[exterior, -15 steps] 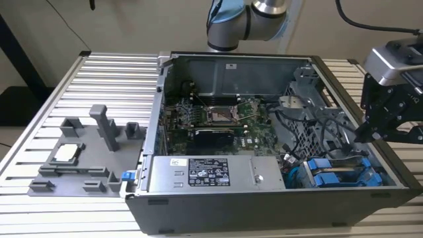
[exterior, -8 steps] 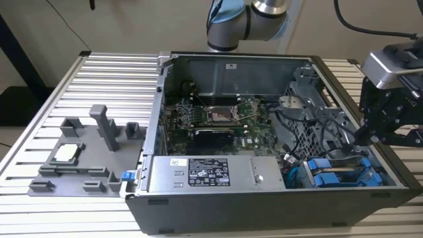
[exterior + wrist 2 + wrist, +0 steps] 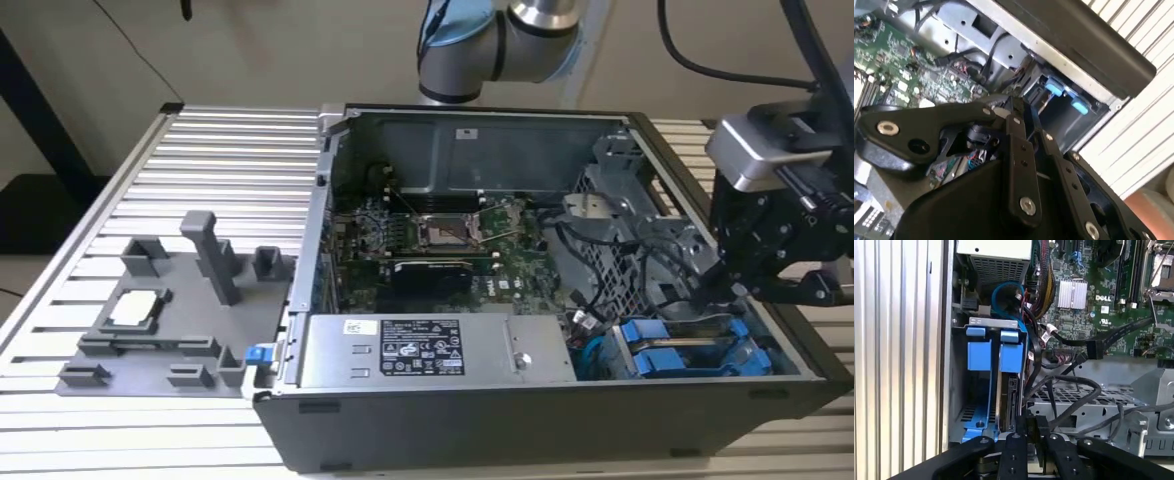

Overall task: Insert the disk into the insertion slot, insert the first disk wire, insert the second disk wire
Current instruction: 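Insert the first disk wire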

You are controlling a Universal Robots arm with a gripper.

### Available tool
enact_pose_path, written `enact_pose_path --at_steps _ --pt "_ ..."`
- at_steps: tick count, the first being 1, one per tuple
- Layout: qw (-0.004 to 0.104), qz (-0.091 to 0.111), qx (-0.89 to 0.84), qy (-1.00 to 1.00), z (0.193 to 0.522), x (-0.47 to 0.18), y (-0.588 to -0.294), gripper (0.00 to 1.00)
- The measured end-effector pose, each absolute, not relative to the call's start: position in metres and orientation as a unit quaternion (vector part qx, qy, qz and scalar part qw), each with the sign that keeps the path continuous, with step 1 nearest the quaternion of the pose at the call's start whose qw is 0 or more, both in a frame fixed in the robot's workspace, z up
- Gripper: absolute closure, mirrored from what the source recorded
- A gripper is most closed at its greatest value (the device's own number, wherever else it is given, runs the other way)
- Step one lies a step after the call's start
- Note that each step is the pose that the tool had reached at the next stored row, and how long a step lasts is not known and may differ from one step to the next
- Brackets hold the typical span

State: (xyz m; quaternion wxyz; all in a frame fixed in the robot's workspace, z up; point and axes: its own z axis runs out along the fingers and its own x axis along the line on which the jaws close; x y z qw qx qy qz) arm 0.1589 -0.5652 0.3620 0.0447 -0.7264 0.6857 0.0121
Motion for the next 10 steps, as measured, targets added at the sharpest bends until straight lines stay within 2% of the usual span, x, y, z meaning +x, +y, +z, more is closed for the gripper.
enact_pose_path --at_steps 10 --pt "0.038 0.005 -0.727 0.686 0.3524 0.1612 -0.5661 0.81"
